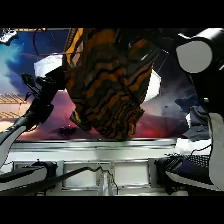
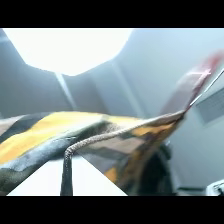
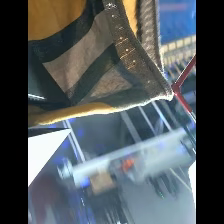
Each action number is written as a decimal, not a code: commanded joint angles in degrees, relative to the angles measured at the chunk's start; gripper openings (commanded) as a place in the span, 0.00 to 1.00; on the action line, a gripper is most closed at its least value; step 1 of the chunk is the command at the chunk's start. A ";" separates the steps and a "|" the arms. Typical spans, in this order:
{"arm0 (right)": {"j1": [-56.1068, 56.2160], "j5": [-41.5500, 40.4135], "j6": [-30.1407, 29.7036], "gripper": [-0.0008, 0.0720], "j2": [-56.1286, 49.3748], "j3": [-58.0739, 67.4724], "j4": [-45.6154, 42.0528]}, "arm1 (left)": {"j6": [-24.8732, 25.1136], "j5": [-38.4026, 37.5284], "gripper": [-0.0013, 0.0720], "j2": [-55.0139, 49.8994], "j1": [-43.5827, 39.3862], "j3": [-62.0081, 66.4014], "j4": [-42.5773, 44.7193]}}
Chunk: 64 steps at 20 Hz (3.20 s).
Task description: Fold the clothes and pants, and hang the long-sleeved shirts on hangers.
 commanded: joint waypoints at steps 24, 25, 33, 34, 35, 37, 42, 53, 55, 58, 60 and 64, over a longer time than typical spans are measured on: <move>2.43 -10.19 -8.72 0.10 -2.25 -0.02 -1.86 | -20.13 12.09 0.03 0.00 21.90 23.41 26.47; 2.43 -10.64 -8.70 0.10 -2.25 -0.02 -1.86 | -20.13 12.04 0.03 0.00 21.86 23.41 27.15; 2.43 -10.40 -8.94 0.10 -2.32 -0.02 -3.74 | -20.15 9.86 0.03 0.44 21.86 23.41 28.94; 2.43 -9.29 -10.43 0.10 -2.32 -0.02 -4.07 | -20.15 9.86 0.03 0.87 21.86 23.41 28.94; 2.43 -7.85 -11.54 0.10 -2.32 -0.02 -4.83 | -20.15 9.88 0.03 1.20 21.92 23.41 28.92; 2.43 -6.01 -11.54 0.10 -2.32 -0.02 -5.16 | -20.59 9.88 0.03 1.86 22.34 23.41 28.63; 2.43 -1.25 -11.56 0.10 -2.32 -0.02 -6.54 | -20.59 9.88 0.03 3.96 22.86 23.41 28.55; 2.43 0.28 -11.58 0.10 -2.32 -1.68 -6.71 | -20.57 5.40 0.03 21.03 19.76 23.41 27.78; 2.01 -1.16 -9.27 0.10 -2.29 -1.68 -6.73 | -20.57 3.30 0.04 24.68 16.55 23.41 33.77; 0.72 -2.91 -8.00 0.10 -2.19 -1.46 -7.34 | -20.52 2.62 0.41 28.55 11.21 23.39 42.40; -0.20 -3.58 -7.93 0.10 -1.90 -1.44 -7.41 | -20.55 2.51 0.53 29.22 8.28 23.39 46.34; -4.76 -5.88 -2.64 0.10 -0.92 -0.37 -7.58 | -20.57 2.67 0.51 29.14 1.70 23.34 54.12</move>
